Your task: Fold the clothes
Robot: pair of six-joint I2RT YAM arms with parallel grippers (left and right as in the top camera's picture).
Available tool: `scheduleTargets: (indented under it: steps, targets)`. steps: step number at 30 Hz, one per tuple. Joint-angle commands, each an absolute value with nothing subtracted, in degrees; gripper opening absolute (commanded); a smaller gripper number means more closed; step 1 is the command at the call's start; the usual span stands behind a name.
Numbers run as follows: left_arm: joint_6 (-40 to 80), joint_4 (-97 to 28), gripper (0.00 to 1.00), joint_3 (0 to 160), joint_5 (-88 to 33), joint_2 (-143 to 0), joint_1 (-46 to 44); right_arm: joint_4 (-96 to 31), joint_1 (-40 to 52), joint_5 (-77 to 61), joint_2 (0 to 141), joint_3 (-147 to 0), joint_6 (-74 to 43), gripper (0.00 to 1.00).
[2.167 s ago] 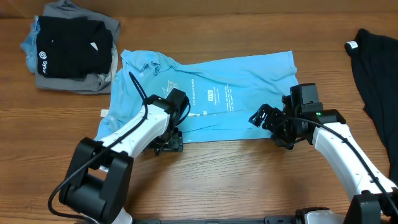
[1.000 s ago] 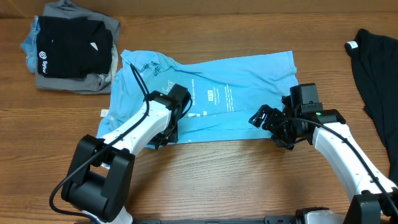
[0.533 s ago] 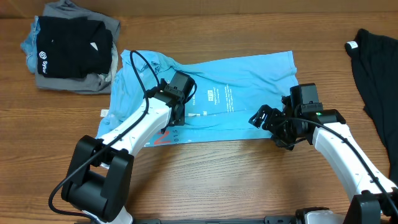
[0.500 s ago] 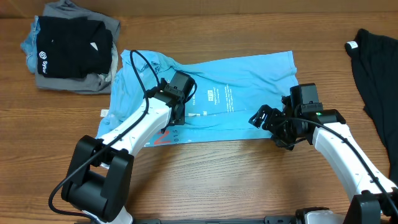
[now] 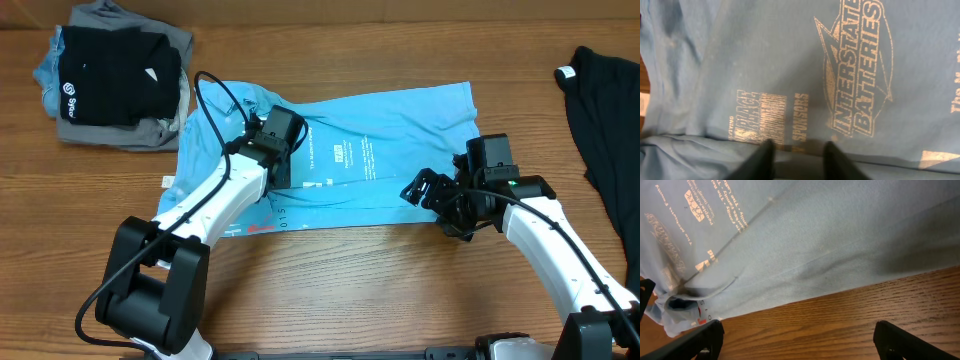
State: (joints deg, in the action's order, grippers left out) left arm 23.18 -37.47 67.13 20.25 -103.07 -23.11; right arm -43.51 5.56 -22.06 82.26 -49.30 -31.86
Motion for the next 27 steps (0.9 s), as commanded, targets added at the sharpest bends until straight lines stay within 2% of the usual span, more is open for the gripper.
scheduleTargets:
  steps: [1, 6, 7, 8, 9, 10, 11, 13, 14, 19, 22, 27]
  targets:
    - [22.26, -39.88, 0.57, 68.27, 21.91, -103.70, -22.44, -43.24, 5.34, -20.53, 82.15, -50.11, -31.42, 1.00]
    - [25.39, -49.34, 0.57, 68.97, 21.98, -103.70, -22.41, -42.19, 5.32, -18.90, 82.17, -50.11, -31.18, 1.00]
    - [26.65, -50.94, 0.55, 68.97, 21.85, -103.70, -22.39, -41.85, 5.34, -18.57, 82.17, -50.11, -31.00, 1.00]
    - [28.12, -52.58, 0.48, 68.95, 21.78, -103.72, -22.39, -41.34, 5.34, -17.93, 82.17, -50.11, -31.00, 0.99]
    - [29.36, -53.95, 0.40, 68.95, 21.47, -103.72, -22.39, -40.82, 5.34, -17.34, 82.17, -50.11, -31.00, 0.88]
    - [30.24, -54.85, 0.34, 68.95, 21.37, -103.70, -22.41, -39.97, 5.34, -16.27, 82.24, -50.11, -31.00, 0.55]
    - [31.33, -55.86, 0.27, 68.95, 21.17, -103.72, -22.39, -39.29, 5.32, -15.68, 82.32, -50.11, -31.00, 0.37]
    - [33.21, -57.23, 0.19, 68.93, 21.08, -103.72, -22.39, -37.91, 5.32, -14.06, 82.67, -50.11, -31.03, 0.15]
    - [34.15, -57.89, 0.16, 68.93, 20.99, -103.72, -22.39, -37.28, 5.32, -12.69, 83.15, -50.11, -31.05, 0.11]
    - [35.16, -58.24, 0.18, 68.73, 20.97, -103.72, -21.41, -36.03, 5.15, -9.19, 86.08, -50.13, -31.62, 0.09]
    - [35.00, -58.28, 0.23, 68.73, 20.95, -103.74, -19.86, -35.29, 4.29, -9.23, 87.44, -50.13, -33.28, 0.09]
    - [34.70, -59.22, 0.22, 68.73, 19.68, -103.74, -16.62, -34.15, 2.00, -9.37, 88.97, -50.13, -33.91, 0.08]
